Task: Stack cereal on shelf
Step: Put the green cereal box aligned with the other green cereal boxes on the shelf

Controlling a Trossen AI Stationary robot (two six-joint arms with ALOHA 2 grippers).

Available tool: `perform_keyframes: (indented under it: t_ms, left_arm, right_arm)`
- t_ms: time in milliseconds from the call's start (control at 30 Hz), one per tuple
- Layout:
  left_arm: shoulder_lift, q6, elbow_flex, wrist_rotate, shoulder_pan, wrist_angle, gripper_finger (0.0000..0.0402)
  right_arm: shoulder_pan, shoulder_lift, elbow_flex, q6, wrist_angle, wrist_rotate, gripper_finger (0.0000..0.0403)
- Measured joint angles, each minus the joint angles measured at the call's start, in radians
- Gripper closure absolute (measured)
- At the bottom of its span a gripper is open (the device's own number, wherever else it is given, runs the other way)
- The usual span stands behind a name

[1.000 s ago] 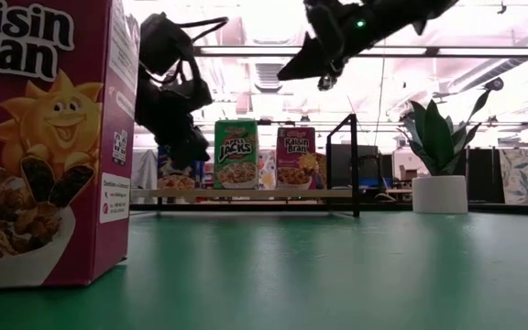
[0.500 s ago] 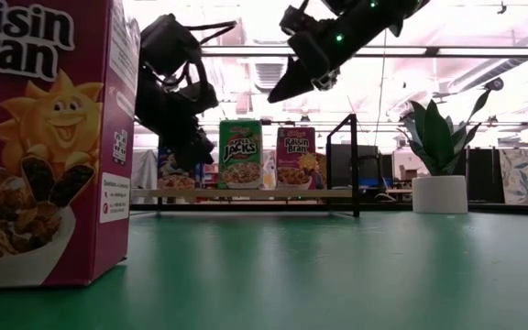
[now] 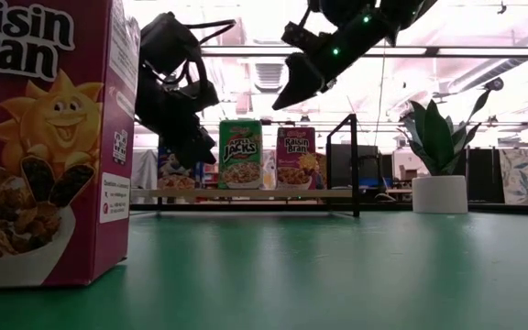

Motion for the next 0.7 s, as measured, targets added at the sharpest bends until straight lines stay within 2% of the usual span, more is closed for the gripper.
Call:
perform_keyframes:
  t_ms: [200,700]
  left_arm:
    - [0.000,0.000,0.000,0.000,0.000,0.005,0.0402]
    - [-0.001,-0.001,0.000,0.000,-0.004,0.003,0.0402]
  right_arm:
    - [-0.035,0.052,0.024,-0.035,0.013,-0.048,0.0394]
    - [-0.046,0.141,0.095,-0.094,0.010,-0.042,0.0394]
